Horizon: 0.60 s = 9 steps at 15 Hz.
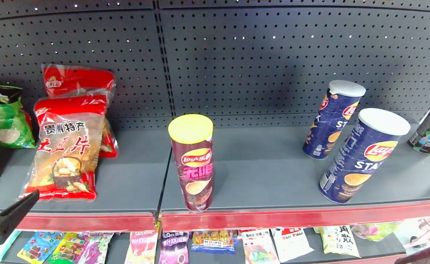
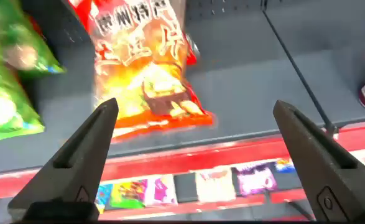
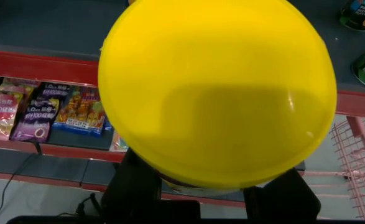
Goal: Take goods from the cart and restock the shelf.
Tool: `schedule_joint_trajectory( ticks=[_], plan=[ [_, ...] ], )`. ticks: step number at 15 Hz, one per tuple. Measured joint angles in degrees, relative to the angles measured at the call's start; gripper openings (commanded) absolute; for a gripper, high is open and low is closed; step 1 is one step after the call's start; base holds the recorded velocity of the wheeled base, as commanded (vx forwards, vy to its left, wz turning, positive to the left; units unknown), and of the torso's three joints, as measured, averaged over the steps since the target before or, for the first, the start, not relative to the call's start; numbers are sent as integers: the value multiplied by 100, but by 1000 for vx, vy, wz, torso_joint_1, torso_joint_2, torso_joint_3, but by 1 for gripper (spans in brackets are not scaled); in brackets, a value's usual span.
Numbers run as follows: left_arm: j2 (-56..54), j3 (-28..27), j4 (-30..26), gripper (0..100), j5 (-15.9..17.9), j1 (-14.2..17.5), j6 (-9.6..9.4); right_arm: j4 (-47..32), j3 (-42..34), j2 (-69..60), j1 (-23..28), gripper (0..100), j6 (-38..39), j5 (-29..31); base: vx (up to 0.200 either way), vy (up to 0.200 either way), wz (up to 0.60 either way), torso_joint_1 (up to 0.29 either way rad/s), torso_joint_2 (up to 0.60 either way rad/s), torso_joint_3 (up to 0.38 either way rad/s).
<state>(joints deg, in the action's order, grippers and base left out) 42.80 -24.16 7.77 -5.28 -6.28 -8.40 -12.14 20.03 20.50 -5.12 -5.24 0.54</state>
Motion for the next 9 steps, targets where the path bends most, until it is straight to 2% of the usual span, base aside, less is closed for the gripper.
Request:
schedule_joint_trajectory(
  ticks=[3,9],
  plan=[
    [-111,35,-2,100,4,22,-9,2,-29,20,-5,0,0,0,0,0,0,0,0,0],
    [-146,66,-9,100,20,16,-5,7,-82,33,6,0,-9,-7,0,200,0,4,4,4]
  ],
)
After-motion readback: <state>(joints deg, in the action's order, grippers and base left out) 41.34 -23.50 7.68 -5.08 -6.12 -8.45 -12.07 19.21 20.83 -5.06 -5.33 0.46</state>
